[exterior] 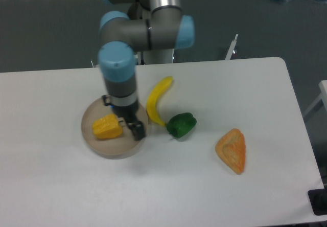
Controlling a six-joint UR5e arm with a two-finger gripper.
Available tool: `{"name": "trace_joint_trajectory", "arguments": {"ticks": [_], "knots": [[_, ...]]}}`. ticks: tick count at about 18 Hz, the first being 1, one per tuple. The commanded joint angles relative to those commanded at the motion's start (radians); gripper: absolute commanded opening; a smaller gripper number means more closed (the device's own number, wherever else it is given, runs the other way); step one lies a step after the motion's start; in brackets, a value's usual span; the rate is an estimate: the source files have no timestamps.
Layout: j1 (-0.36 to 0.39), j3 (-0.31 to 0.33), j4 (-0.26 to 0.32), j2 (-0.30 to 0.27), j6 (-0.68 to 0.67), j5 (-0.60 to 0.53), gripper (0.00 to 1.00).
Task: Place the yellow pepper on the plate
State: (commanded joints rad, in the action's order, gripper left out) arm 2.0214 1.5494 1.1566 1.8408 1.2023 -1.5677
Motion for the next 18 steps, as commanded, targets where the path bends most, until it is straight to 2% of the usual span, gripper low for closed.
{"name": "trace_joint_trajectory", "arguments": {"ticks": [5,9,12,15,18], "knots": [[0.132,0.003,0.017,-0.005,0.135,-0.005,1.00],[0.232,0.000,0.098,-0.023,0.236,-0.005,1.00],[0.310,0.006,0.118,-0.023,0.385,-0.006,1.00],[0.327,0.008,0.130,-0.020,0.396,-0.006,1.00],[0.330,0.017,0.114,-0.003,0.414,-0.008,1.00]]}}
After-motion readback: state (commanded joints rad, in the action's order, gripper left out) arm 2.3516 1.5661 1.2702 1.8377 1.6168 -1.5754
